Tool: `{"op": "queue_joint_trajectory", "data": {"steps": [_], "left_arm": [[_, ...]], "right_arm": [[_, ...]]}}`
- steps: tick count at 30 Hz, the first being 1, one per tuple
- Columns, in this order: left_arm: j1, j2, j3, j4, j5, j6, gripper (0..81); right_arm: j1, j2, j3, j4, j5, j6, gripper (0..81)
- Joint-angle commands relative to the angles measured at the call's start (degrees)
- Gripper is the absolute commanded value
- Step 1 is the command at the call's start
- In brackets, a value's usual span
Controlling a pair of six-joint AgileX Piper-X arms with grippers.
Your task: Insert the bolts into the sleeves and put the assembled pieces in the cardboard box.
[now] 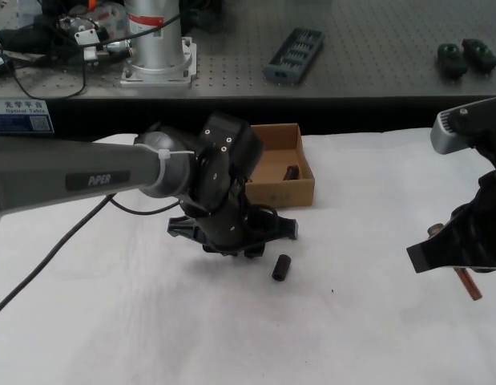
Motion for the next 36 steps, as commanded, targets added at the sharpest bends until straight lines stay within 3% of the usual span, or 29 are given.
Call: {"op": "queue_joint_trajectory", "data": {"steps": [1,4,5,14,21,29,36], "left_arm": [[-0.1,1.1,-0.4,0.1,2.6,-1.0,15.6],[-0.1,1.1,-0.4,0.1,4.7,-1.0,1.3],[-0.1,1.1,-0.4,0.1,5.6,-0.8,0.5],[-0.1,-0.1,-0.4,5.0,11.2,0.0,0.6],[-0.1,-6.3,-0.4,15.7,9.1,16.3,0.6],[1.1,-17.5,1.1,18.4,8.1,19.0,0.6],[2.3,-32.4,13.1,15.4,10.5,20.3,0.6]], "right_arm": [[-0.3,-0.5,-0.1,-0.6,-0.3,-0.5,2.8],[-0.3,-0.5,-0.1,-0.6,-0.3,-0.5,2.8],[-0.3,-0.5,-0.1,-0.6,-0.3,-0.5,2.8],[-0.3,-0.5,-0.1,-0.6,-0.3,-1.7,2.8],[-0.3,-0.5,-0.1,-0.6,-0.3,-3.1,2.8],[-0.3,-0.5,-0.1,-0.9,-0.5,-3.1,2.8],[-0.3,-0.5,-0.1,-8.3,-11.3,-2.8,2.8]]}}
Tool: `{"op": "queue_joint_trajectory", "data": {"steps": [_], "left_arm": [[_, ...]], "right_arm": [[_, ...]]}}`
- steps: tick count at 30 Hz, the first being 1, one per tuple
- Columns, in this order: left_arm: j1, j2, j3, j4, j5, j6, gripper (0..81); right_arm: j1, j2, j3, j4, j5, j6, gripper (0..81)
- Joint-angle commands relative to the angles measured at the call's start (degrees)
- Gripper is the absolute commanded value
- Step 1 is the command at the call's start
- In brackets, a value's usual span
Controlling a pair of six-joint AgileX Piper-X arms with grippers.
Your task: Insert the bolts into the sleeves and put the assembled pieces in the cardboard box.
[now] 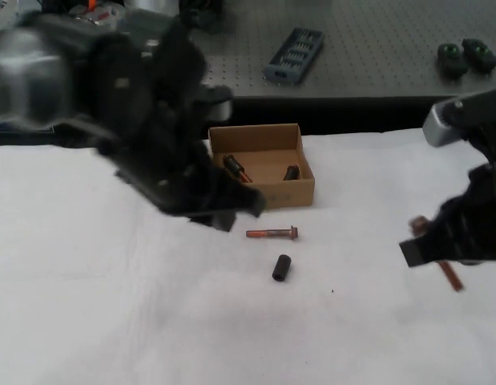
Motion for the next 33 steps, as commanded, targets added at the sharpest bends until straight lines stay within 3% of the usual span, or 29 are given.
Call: {"op": "queue_joint_trajectory", "data": {"steps": [1,7,14,23,33], "left_arm": [[0.4,-9.4,7.9,-3.0,3.1,1.5,0.6],[0.7,-25.4,23.5,-15.2,14.6,1.0,0.6],[0.7,-39.6,35.6,-24.9,25.2,-6.6,0.6],[0.7,-46.0,41.1,-37.0,26.1,-14.1,0.6],[0.7,-46.0,41.2,-43.0,24.2,-14.4,0.6]], "right_arm": [[-0.2,-0.5,-0.1,-2.4,-2.8,-0.1,2.8],[-0.2,-0.2,-0.1,-13.8,-14.8,8.8,2.8],[0.4,2.3,-0.1,-27.7,-27.3,22.8,2.8],[3.2,6.4,-0.1,-43.4,-33.6,37.5,2.8],[7.3,7.1,-0.1,-46.8,-33.6,39.6,2.8]]}}
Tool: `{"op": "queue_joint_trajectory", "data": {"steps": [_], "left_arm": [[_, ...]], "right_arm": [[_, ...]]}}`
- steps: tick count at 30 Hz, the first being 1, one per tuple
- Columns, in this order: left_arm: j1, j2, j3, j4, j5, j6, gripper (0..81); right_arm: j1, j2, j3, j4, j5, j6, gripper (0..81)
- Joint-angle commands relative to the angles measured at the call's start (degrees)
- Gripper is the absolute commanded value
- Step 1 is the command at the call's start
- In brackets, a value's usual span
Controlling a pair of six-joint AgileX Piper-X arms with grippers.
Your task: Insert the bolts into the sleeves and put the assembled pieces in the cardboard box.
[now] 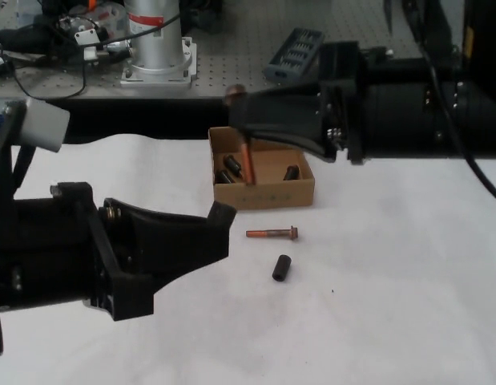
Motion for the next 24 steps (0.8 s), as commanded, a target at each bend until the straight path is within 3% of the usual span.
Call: {"op": "queue_joint_trajectory", "data": {"steps": [1,24], "left_arm": [[0.3,-0.6,-0.4,-3.3,-0.7,-0.3,0.6],[0.3,-0.3,-0.4,-4.9,1.5,-2.0,0.6]], "right_arm": [[0.4,0.1,-0.1,-1.3,-0.5,0.1,2.8],[0.4,0.2,-0.1,-4.8,0.1,1.4,2.8]]}}
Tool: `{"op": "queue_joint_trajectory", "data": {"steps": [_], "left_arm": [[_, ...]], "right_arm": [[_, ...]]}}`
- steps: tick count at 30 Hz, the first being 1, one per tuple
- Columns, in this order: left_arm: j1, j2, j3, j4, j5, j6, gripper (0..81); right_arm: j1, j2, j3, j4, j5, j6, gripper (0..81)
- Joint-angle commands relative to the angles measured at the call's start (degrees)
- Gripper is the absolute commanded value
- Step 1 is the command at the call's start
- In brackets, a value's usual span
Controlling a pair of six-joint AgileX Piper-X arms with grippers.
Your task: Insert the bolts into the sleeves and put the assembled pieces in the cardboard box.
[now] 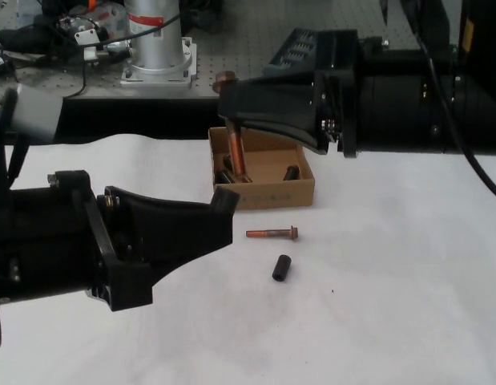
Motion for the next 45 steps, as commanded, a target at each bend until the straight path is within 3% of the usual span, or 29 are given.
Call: {"op": "queue_joint_trajectory", "data": {"steps": [1,28,41,45], "left_arm": [[0.3,-0.3,-0.4,-1.6,1.0,-0.8,0.6],[0.3,-0.3,-0.4,-6.8,1.0,-3.5,0.6],[0.3,-0.3,-0.4,-6.8,-11.9,-4.1,0.6],[0.3,-0.3,-0.4,-6.9,-13.1,-4.1,0.6]], "right_arm": [[0.1,0.3,-0.1,-1.3,0.1,0.0,2.8],[2.1,0.2,-0.1,-1.8,0.1,2.2,2.8],[2.1,-0.1,-0.1,-1.7,0.1,2.3,2.8],[2.1,-0.1,-0.1,-2.3,0.1,2.1,2.8]]}}
